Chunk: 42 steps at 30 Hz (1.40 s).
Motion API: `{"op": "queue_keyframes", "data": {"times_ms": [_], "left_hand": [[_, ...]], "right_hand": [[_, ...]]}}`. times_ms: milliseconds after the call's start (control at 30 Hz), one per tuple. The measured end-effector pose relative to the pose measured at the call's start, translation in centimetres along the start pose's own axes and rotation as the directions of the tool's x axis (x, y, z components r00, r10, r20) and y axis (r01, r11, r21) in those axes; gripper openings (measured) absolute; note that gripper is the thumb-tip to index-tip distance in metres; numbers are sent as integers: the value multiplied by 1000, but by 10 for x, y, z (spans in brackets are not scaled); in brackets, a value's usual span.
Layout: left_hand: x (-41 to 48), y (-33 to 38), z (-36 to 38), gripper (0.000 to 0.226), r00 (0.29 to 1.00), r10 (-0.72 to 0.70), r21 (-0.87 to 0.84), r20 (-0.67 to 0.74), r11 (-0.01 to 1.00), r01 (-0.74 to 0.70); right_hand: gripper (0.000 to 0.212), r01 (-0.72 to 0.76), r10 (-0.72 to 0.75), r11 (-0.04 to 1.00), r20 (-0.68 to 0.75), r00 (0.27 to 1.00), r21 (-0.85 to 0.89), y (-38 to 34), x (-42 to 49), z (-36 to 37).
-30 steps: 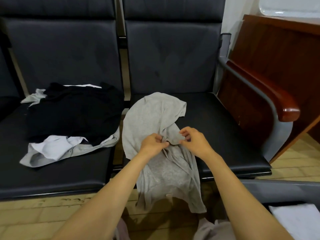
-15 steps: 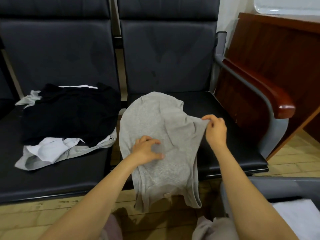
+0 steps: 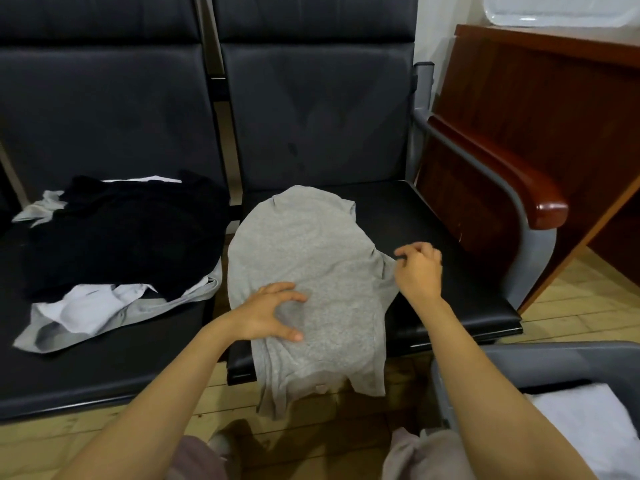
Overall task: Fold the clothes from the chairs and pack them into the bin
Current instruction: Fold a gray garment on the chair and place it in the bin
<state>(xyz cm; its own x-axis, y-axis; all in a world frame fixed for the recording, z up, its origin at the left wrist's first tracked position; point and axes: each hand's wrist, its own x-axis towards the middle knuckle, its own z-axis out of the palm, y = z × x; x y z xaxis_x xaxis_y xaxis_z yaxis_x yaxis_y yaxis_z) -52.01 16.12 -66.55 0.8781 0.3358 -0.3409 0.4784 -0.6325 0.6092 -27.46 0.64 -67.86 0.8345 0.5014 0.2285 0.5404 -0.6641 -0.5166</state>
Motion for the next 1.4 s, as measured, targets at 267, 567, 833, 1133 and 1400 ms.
{"op": "queue_keyframes", "data": {"times_ms": [267,567,833,1133,1400], "left_hand": [[-17,-39,-14,42,684,-444,-159,-579,884,439],[-22,-40,-16,21,697,-615,-679,-370,691,248],[-36,-26,-31,22,801,-572,-980,-177,179,-89],[-10,-29,-15,26,765,-525,-480,-373,815,325],[7,-21,-14,16,672,-596,-777,-440,628,48]], "right_hand": [[60,304,-144,937,604,784,-172,-54,-37,42],[72,306,-114,924,596,795,-231,-50,-37,35],[80,124,28,961,534,845,-246,-35,-33,17],[45,-60,88,988,193,977,-142,-17,-10,-5],[21,-189,202,979,235,951,-75,16,4,-7]]}}
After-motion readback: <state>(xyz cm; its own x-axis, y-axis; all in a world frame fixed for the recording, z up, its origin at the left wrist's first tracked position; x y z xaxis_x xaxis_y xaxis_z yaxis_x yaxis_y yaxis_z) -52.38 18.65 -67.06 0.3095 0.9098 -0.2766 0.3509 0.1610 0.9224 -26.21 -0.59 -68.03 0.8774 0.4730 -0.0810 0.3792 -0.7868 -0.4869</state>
